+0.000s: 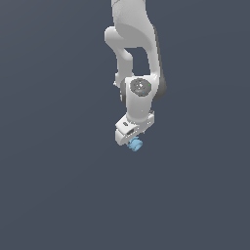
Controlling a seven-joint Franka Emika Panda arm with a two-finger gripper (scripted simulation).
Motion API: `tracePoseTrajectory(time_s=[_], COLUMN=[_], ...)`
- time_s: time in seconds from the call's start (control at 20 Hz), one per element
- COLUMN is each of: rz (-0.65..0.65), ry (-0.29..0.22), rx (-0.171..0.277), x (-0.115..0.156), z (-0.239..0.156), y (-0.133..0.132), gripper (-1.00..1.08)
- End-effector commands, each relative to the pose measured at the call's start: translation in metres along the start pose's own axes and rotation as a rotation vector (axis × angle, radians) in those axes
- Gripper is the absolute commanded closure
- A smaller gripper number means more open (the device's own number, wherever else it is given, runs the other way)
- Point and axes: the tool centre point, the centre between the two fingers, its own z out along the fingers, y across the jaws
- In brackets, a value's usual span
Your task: Pick up the object and move it to a goal position.
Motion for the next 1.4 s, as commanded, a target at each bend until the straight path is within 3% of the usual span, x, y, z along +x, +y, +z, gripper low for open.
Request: tracePoseTrajectory(time_s=[0.0,0.8,0.85,1.35], rz=[0.000,-0.005,-0.005,-0.005], ry=[0.000,0.000,0.000,0.001], rx=[0.000,0.000,0.000,-0.001], x=[0.000,0.000,0.000,0.000], z=[0.001,0.050,0.050,0.049], y=[0.000,0.000,0.000,0.000], gripper=[-0.92,-0.92,1.08,1.08])
